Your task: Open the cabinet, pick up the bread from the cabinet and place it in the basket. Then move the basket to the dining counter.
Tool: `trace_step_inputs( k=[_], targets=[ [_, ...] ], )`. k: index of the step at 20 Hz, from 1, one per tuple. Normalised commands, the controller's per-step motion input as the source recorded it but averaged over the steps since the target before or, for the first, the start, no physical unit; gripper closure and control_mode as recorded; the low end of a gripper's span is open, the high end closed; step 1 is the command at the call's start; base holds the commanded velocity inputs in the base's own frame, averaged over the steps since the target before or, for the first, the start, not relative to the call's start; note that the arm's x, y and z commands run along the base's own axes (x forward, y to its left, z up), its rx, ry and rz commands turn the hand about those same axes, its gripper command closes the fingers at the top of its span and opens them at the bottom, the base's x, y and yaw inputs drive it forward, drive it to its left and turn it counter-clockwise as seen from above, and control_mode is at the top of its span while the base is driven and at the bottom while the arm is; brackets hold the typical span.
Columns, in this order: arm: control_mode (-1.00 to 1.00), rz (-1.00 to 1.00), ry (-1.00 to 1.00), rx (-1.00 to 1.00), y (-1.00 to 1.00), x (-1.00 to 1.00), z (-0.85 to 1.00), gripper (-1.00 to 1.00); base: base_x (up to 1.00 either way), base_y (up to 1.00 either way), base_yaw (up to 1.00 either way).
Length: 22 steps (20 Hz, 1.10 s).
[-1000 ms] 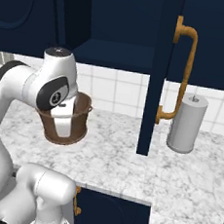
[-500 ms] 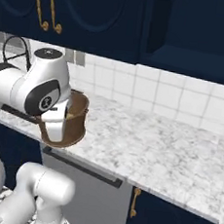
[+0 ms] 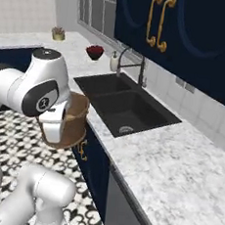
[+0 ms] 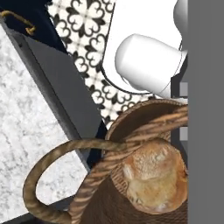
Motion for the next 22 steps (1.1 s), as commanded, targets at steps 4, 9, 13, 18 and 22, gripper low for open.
trace_step_inputs(
  k=[4, 9, 13, 18, 22],
  targets=[
    [1.00, 0.00, 0.00, 0.00, 0.00, 0.00, 0.00, 1.00, 0.00, 0.00, 1.00],
    [1.00, 0.00, 0.00, 0.00, 0.00, 0.00, 0.00, 1.00, 0.63, 0.38, 0.70],
    [1.00, 0.00, 0.00, 0.00, 0.00, 0.00, 0.00, 1.00, 1.00, 0.57, 0.16],
    [1.00, 0.00, 0.00, 0.00, 0.00, 0.00, 0.00, 1.00, 1.00, 0.78, 0.03],
    [1.00, 0.00, 0.00, 0.00, 0.00, 0.00, 0.00, 1.00, 1.00, 0.78, 0.00]
  ],
)
